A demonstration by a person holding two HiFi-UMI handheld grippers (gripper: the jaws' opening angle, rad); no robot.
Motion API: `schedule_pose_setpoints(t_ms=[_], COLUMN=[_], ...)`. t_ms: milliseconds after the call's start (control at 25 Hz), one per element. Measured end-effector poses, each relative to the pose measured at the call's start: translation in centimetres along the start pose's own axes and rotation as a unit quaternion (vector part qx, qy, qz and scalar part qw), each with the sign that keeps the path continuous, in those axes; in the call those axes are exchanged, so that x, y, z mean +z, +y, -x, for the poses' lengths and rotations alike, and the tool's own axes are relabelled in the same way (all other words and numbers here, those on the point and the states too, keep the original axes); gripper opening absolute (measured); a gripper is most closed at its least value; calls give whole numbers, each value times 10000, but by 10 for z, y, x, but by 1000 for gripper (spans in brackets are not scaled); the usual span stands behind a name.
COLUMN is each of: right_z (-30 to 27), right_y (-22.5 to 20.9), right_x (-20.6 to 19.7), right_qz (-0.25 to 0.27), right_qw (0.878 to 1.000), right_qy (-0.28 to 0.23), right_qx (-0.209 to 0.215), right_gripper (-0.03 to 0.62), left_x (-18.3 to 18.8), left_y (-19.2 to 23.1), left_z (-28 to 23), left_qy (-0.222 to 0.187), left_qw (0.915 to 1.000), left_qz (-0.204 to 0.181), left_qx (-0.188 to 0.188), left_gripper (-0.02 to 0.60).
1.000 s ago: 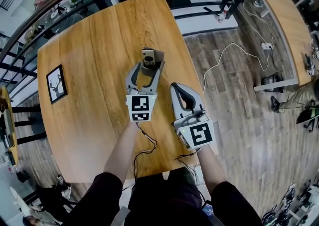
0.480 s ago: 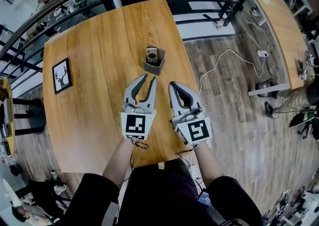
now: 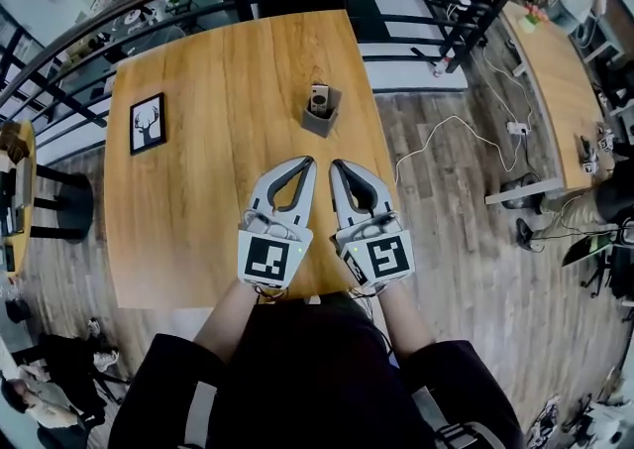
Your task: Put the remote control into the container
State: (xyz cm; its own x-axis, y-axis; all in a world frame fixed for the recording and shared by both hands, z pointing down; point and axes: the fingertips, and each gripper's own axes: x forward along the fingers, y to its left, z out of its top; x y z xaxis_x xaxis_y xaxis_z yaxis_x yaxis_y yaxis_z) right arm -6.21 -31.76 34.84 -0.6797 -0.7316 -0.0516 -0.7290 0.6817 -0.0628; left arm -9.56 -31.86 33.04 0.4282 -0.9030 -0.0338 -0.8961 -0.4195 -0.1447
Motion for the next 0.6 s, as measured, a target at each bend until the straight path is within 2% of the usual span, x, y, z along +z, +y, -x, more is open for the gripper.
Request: schedule_pose_setpoints(t_ms=[320, 440, 600], right_z=[12, 13, 13], right_y=[34, 36, 36], right_x=[14, 15, 16], right_qz=[267, 254, 251], right_qw=[9996, 9996, 9996], right_qy=[-89, -94, -108], right_qx=[7, -34, -42], right_gripper=[18, 18, 18], left_x=[16, 19, 18], left_y=[1, 1, 2], left_z=[36, 38, 38], left_qy=[-211, -258, -265], left_qw=[9997, 9996, 9996], left_qz=[-54, -122, -18], left_qx=[52, 31, 59], left_gripper=[11, 11, 11])
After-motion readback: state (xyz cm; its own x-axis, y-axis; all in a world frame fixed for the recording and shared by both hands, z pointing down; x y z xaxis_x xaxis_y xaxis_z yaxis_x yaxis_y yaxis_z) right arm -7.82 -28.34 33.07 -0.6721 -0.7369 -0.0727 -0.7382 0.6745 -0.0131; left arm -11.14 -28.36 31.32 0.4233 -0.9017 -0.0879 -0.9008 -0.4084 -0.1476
